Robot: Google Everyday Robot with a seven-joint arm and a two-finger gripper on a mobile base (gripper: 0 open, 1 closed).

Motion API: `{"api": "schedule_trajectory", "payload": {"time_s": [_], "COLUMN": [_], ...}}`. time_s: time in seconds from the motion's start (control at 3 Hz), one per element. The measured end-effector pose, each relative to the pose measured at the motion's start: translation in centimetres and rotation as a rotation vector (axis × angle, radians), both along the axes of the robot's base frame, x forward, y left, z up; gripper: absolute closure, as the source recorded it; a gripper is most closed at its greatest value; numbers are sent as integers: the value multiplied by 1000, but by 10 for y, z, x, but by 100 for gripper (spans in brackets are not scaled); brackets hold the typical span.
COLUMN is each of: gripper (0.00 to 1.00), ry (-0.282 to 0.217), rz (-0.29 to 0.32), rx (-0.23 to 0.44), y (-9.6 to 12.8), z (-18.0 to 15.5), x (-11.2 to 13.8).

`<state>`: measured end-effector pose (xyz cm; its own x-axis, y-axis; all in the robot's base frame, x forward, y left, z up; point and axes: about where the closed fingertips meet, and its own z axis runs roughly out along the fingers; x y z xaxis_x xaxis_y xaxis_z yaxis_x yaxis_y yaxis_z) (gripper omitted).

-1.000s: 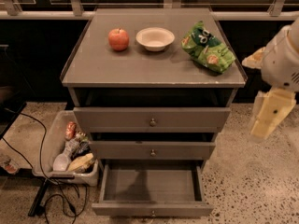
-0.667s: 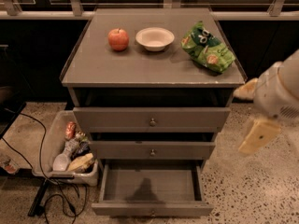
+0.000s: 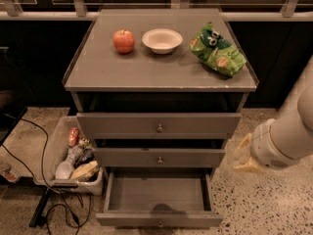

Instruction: Close bottom drawer

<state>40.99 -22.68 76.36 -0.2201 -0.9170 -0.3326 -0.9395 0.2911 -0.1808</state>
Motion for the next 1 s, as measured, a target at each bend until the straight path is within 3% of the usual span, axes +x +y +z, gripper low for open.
{"api": "schedule_trajectory", "payload": {"time_s": [0.33, 0.67, 1.0], "gripper": [88, 100, 100], "ry": [-3, -3, 1], "rz": [-1, -1, -34], "rx": [0, 0, -1], "y": [1, 1, 0], "z": [0, 0, -39], "x": [1, 1, 14]}}
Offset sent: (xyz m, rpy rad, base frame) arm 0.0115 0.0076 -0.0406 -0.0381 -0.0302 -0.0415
